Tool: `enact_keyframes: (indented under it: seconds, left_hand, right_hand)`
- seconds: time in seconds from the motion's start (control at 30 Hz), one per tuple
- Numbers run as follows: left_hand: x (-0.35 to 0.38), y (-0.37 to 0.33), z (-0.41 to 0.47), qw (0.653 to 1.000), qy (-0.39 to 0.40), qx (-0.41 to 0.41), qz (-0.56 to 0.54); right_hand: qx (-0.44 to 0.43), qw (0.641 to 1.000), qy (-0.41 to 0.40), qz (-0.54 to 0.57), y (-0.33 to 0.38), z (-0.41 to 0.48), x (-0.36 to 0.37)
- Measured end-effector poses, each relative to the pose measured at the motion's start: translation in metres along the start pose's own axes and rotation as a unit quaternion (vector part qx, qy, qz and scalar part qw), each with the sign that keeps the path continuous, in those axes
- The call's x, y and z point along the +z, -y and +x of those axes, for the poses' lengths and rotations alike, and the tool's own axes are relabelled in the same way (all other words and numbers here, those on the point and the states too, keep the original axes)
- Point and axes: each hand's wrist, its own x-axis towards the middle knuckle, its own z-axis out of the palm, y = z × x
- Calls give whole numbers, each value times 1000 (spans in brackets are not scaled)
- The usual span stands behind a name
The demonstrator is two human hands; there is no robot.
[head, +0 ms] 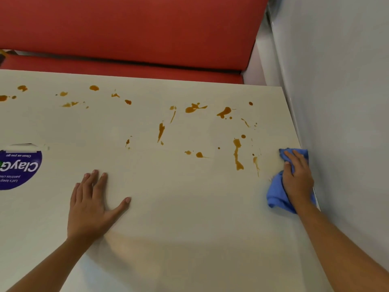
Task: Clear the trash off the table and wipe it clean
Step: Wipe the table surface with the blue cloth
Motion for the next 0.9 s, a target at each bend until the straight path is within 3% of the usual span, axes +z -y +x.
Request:
enact_keyframes:
  seconds: [0.27, 0.47, 0.7, 0.9]
  left_hand:
    - [1, 0, 0, 1000, -2, -2, 9]
    - [1, 0, 0, 1000, -5, -1, 6]
    - [0, -2, 0, 1000, -11, -7, 3]
    - [0, -2, -1, 1000, -15, -7, -2]
  right_hand:
    - [-27, 999, 38, 24, 53, -1, 41]
    - [-140, 985, 96, 43, 27, -32, 13]
    - [-66, 995, 66, 28, -9, -13, -15]
    - [-6, 1000, 27, -5, 21, 19, 23]
